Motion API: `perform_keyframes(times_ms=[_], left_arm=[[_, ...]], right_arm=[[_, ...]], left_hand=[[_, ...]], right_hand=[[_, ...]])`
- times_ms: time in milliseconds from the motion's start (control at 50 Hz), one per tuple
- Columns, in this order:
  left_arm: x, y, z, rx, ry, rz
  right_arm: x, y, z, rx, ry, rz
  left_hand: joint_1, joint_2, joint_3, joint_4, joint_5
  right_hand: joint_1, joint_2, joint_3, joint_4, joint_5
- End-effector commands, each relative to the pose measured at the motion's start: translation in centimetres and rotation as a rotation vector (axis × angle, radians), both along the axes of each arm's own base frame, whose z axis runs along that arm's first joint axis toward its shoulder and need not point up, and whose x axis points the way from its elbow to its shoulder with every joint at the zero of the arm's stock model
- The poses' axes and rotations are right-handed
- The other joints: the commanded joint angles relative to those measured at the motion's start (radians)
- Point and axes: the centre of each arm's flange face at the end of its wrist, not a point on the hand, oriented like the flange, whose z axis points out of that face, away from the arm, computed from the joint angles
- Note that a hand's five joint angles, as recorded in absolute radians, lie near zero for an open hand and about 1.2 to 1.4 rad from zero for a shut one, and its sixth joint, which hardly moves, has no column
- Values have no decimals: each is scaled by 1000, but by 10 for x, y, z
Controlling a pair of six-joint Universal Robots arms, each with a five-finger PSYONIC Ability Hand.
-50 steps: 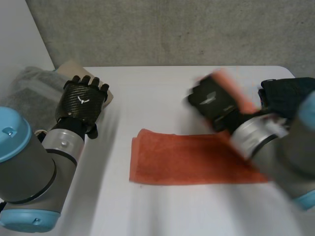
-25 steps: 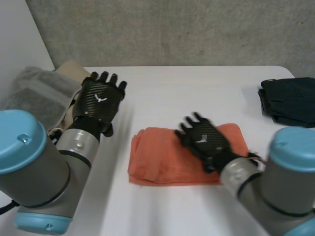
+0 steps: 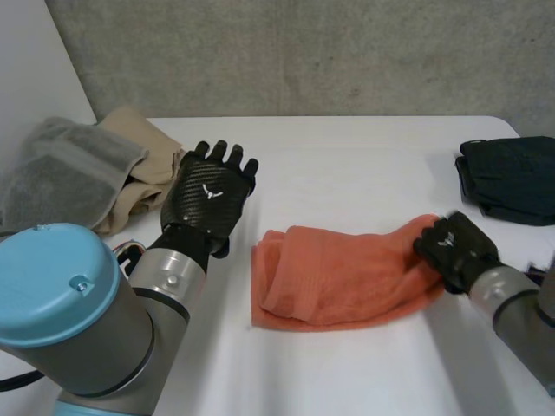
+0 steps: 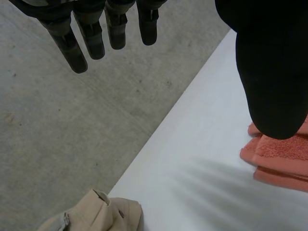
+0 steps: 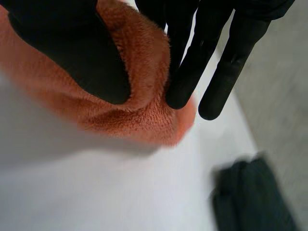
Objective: Fold the laundry.
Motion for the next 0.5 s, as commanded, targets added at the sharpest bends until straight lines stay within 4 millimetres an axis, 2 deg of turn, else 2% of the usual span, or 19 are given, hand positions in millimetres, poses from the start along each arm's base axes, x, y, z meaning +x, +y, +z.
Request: perform_keyframes(times_ms=[20, 80, 100, 160, 180, 220, 280, 300, 360, 380, 420, 500], left_arm=[[6, 4, 12, -21, 19, 9], [11, -1, 14, -25, 22, 32], [13, -3, 13, -22, 22, 48], [16, -6, 12, -19, 23, 66], [17, -7, 12, -16, 29, 71], [17, -8, 12, -11, 40, 73], [16, -10, 13, -2, 68, 71], [15, -10, 15, -4, 75, 71], [12, -13, 19, -6, 111, 62], [9, -15, 24, -14, 134, 56], [5, -16, 27, -18, 151, 48], [-13, -15, 31, -15, 193, 4]], right_arm=[[87, 48, 30, -107, -92, 309], [113, 72, 13, -73, -85, 434], [128, 91, 2, -45, -83, 521], [143, 114, -8, -18, -81, 614], [147, 119, -12, -4, -88, 636], [148, 114, -9, -11, -112, 615], [140, 97, -9, 13, -183, 513], [136, 91, -8, 24, -210, 478], [115, 74, 24, 26, -360, 365], [101, 67, 44, 14, -438, 315], [87, 61, 60, 4, -500, 263], [63, 43, 68, 51, -591, 141]], left_hand=[[-4, -3, -5, -6, -48], [-4, -3, -5, -6, -48], [-4, -3, -5, -6, -48], [-4, -3, -5, -6, -48], [-3, -2, -4, -5, -47], [-3, -2, -4, -5, -47], [-1, 1, -1, -2, -44], [-1, 1, -1, -2, -44], [2, 4, 2, 1, -41], [5, 7, 5, 4, -39], [8, 10, 8, 7, -36], [8, 10, 8, 7, -36]], right_hand=[[614, 280, 209, 200, 236], [614, 280, 209, 200, 236], [614, 280, 209, 200, 236], [614, 280, 209, 200, 236], [502, 168, 97, 88, 124], [212, -123, -194, -202, -166], [-398, -733, -804, -812, -776], [-395, -729, -800, -809, -772], [-424, -758, -829, -838, -802], [-534, -869, -940, -948, -912], [-607, -942, -1013, -1021, -985], [-607, -942, -1013, -1021, -985]])
